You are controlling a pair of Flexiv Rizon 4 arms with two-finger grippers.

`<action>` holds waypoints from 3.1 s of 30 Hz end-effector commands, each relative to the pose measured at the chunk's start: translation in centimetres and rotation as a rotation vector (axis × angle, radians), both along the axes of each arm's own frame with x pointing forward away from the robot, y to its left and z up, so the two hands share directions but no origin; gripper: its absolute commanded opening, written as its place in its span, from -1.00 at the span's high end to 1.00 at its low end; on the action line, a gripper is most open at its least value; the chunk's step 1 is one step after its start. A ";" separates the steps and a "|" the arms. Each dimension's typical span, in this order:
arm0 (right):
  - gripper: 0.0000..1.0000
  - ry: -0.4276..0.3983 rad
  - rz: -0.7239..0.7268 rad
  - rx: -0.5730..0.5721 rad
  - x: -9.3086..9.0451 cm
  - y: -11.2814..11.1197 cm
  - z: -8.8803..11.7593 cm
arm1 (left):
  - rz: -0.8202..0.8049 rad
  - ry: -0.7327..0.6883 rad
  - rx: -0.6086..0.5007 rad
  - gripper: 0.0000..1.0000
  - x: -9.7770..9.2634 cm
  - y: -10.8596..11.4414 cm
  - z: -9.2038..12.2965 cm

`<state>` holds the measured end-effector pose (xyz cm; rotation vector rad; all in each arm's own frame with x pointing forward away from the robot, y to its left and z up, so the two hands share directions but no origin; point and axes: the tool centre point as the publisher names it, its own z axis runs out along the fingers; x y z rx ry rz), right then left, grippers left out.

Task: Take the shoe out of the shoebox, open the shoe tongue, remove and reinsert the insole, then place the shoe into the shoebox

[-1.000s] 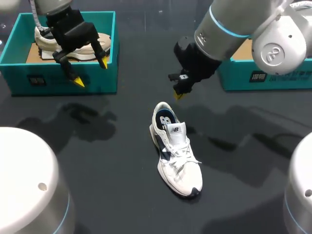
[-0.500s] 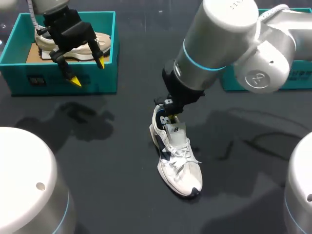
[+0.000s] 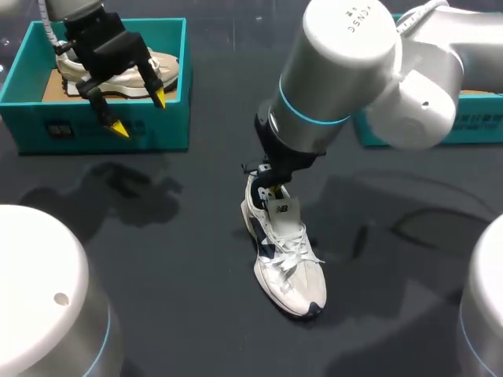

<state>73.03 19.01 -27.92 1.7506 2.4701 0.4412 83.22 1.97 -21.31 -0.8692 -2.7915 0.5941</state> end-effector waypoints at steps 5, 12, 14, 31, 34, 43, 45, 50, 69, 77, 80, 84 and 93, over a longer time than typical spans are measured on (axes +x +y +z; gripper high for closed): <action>1.00 -0.105 -0.051 -0.049 0.4 0.7 -2.7 | 0.002 0.001 0.002 -1.00 0.2 0.1 -0.1; 1.00 -0.105 -0.051 -0.049 0.4 0.7 -2.7 | 0.002 0.001 0.002 -1.00 0.2 0.1 -0.1; 1.00 -0.112 -0.049 -0.053 0.6 0.8 -2.9 | 0.002 0.001 0.002 -1.00 0.2 0.1 -0.1; 1.00 -0.312 -0.149 -0.200 4.2 0.7 -3.1 | 0.002 0.001 0.002 -1.00 0.2 0.1 -0.1; 1.00 -0.307 -0.159 -0.200 4.5 0.2 -4.0 | 0.002 0.001 0.002 -1.00 0.2 0.1 -0.1; 1.00 -0.258 -0.194 -0.198 5.1 -1.5 -6.1 | 0.002 0.001 0.002 -1.00 0.2 0.1 -0.1; 1.00 -0.249 -0.182 -0.195 5.3 -1.2 -6.5 | 0.002 0.001 0.002 -1.00 0.2 0.1 -0.1; 1.00 -0.224 -0.150 -0.184 5.7 -0.5 -7.5 | 0.002 0.001 0.002 -1.00 0.2 0.1 -0.1; 1.00 -0.261 -0.128 -0.173 3.7 0.5 -5.1 | 0.002 0.001 0.002 -1.00 0.2 0.1 -0.1; 1.00 -0.294 -0.055 -0.076 5.4 1.4 -5.9 | 0.002 0.001 0.002 -1.00 0.2 0.1 -0.1; 1.00 -0.276 -0.047 -0.033 6.3 1.2 -7.4 | 0.002 0.001 0.002 -1.00 0.2 0.1 -0.1; 1.00 -0.253 -0.042 0.011 6.8 1.2 -8.7 | 0.002 0.001 0.002 -1.00 0.2 0.1 -0.1; 1.00 -0.160 0.022 -0.020 6.6 2.3 -11.8 | 0.002 0.001 0.002 -1.00 0.2 0.1 -0.1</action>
